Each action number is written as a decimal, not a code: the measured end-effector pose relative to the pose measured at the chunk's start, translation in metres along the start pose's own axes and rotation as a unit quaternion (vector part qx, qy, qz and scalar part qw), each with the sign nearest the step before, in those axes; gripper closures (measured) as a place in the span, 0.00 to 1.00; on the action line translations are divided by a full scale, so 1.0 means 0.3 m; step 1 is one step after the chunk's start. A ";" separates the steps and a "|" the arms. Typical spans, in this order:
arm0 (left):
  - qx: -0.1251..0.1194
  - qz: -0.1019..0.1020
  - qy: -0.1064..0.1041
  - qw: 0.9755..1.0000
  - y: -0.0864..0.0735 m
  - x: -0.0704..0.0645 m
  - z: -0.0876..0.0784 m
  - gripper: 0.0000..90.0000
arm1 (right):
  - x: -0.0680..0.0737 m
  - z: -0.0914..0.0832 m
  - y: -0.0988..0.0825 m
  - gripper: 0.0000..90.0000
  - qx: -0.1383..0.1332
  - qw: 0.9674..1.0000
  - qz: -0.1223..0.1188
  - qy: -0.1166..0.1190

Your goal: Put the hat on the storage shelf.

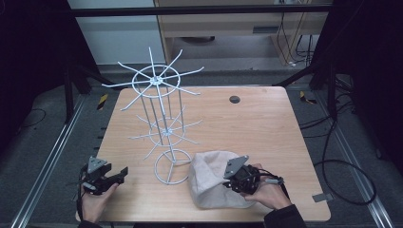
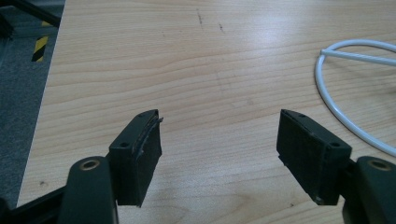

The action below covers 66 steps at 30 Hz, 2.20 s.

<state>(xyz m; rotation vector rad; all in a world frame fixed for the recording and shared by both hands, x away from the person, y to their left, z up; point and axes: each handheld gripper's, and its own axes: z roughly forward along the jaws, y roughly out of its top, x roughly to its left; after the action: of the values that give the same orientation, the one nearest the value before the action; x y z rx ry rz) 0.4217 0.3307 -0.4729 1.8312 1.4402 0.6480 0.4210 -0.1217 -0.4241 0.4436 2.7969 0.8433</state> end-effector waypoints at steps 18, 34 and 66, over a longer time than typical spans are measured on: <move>-0.003 -0.007 0.000 1.000 0.000 0.005 -0.003 0.34 | -0.016 -0.114 -0.035 0.98 -0.080 0.996 0.031 -0.005; -0.004 -0.007 0.001 1.000 0.000 0.007 -0.004 0.34 | -0.039 -0.177 -0.067 0.98 -0.128 0.989 0.065 -0.045; -0.006 -0.009 0.003 1.000 0.001 0.009 -0.006 0.34 | -0.080 -0.321 -0.143 0.99 -0.282 0.929 0.147 -0.191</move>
<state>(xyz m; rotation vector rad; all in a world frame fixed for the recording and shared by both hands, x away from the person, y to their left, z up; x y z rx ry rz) 0.4212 0.3336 -0.4718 1.8064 1.4523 0.6514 0.4085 -0.2127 -0.3669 0.8247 2.0385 1.3885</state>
